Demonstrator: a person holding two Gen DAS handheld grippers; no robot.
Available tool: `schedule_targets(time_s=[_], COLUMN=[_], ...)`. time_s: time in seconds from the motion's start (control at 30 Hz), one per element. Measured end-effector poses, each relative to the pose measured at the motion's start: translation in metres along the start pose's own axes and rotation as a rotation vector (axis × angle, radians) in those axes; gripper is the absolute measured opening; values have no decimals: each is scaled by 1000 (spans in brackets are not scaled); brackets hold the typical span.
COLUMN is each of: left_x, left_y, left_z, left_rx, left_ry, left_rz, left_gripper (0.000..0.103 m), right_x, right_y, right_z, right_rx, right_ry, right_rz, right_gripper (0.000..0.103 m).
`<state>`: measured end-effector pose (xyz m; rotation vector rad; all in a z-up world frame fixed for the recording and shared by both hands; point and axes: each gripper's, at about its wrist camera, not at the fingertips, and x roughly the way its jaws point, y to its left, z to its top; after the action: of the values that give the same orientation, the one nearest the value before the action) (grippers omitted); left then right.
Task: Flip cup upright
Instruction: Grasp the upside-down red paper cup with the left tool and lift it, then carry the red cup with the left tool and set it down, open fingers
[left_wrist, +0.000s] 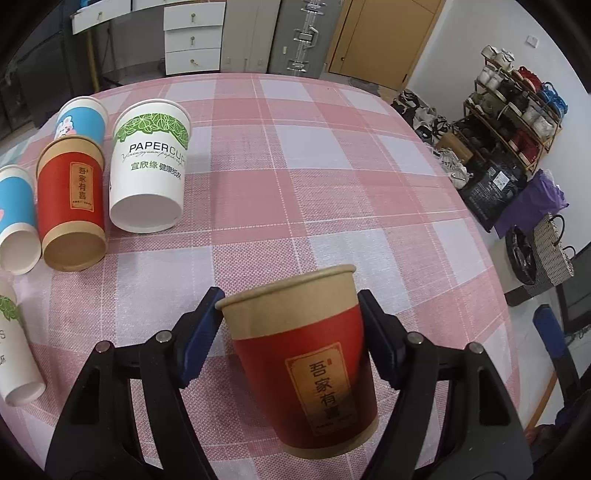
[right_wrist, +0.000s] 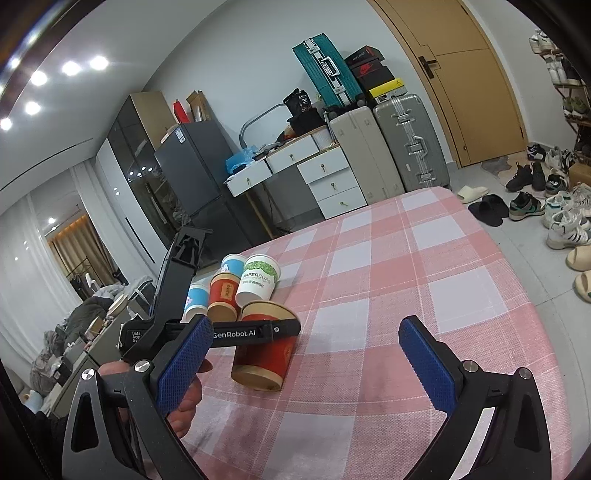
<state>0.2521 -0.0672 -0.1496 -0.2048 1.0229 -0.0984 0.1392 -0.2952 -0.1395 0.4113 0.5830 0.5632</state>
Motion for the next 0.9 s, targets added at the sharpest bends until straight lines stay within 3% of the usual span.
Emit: schedule_targets(time_s=[0.13, 0.3, 0.6, 0.77, 0.9], left_x=[-18, -87, -214, -251, -259], left_y=[1, 6, 66, 97, 109], left_z=[-2, -21, -96, -138, -168], left_rx=[-1, 34, -35, -77, -82], left_ry=[-3, -64, -141, -147, -134], left_rz=[-41, -39, 9, 12, 13], left_gripper=[69, 69, 70, 70, 70], right_x=[-9, -33, -50, -58, -59], right_y=[9, 37, 99, 130, 145], right_z=[-1, -1, -17, -33, -48], right_rx=[-5, -31, -63, -107, -131], right_ry=[-2, -28, 22, 45, 79], right_rz=[0, 12, 38, 40, 38], right_gripper=[103, 103, 103, 103, 103])
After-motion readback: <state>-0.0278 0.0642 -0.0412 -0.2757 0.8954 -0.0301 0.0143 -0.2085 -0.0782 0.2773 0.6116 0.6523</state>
